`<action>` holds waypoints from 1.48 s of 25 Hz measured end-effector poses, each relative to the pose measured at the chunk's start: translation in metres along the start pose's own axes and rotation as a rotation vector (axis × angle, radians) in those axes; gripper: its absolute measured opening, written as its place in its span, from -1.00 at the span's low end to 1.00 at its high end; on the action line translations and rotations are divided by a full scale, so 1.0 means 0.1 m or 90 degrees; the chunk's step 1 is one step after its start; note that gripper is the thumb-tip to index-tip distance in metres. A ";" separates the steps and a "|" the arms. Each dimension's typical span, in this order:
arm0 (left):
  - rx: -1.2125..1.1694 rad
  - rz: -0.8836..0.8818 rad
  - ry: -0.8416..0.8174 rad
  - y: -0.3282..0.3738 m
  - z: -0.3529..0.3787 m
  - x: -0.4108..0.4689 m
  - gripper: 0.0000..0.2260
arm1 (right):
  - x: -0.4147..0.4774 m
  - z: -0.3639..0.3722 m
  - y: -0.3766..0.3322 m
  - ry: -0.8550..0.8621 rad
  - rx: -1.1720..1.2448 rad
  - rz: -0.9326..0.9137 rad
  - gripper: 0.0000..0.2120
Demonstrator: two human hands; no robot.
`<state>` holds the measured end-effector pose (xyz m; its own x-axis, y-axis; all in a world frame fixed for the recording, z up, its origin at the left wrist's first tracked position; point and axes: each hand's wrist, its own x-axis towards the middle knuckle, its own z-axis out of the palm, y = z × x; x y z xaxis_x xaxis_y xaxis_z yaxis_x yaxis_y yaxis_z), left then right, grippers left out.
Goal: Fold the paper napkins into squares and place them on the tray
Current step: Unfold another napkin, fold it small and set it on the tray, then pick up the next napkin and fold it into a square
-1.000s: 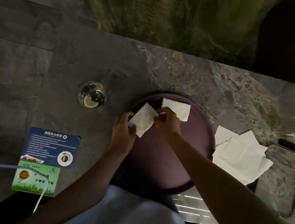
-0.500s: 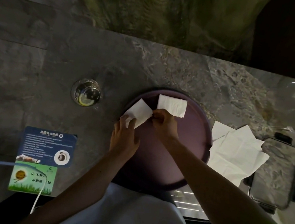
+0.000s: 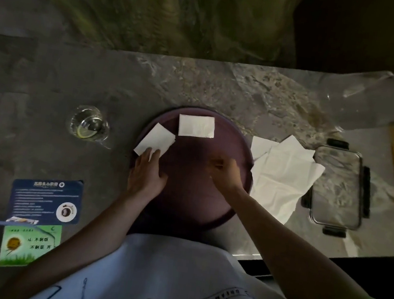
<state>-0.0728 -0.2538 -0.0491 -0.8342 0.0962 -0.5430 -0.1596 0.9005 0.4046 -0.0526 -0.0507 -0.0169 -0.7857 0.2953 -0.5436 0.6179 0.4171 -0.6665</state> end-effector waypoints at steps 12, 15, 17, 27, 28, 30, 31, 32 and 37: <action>-0.094 0.147 -0.060 1.34 0.58 -0.31 -0.54 | -0.30 -1.11 1.02 0.232 0.155 0.135 -0.71; -0.098 0.151 -0.085 1.71 0.76 -0.32 -0.54 | -0.27 -1.36 1.25 0.274 0.112 0.141 -0.66; -0.102 0.154 -0.083 1.92 0.89 -0.31 -0.55 | -0.21 -1.50 1.39 0.285 0.077 0.137 -0.62; -0.153 0.082 -0.117 2.59 1.37 -0.28 -0.44 | 0.03 -1.58 1.65 0.148 -0.112 0.017 -0.49; -0.159 0.064 -0.109 2.62 1.40 -0.27 -0.44 | 0.04 -1.58 1.65 0.129 -0.110 0.014 -0.49; -0.163 0.037 -0.094 2.67 1.44 -0.22 -0.45 | 0.07 -1.56 1.67 0.102 -0.093 0.013 -0.49; -0.169 0.029 -0.090 2.67 1.45 -0.20 -0.46 | 0.08 -1.55 1.68 0.093 -0.085 0.012 -0.50; -0.181 0.020 -0.087 2.68 1.46 -0.17 -0.47 | 0.09 -1.55 1.69 0.085 -0.078 0.010 -0.52; -0.267 -0.035 -0.077 2.70 1.44 -0.21 -0.62 | 0.14 -1.56 1.72 0.102 -0.018 0.012 -0.63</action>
<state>-0.0227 0.0485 -0.0347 -0.7552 0.1243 -0.6436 -0.4226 0.6583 0.6230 0.0375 0.1596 -0.0594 -0.7704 0.4350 -0.4661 0.6329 0.4340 -0.6411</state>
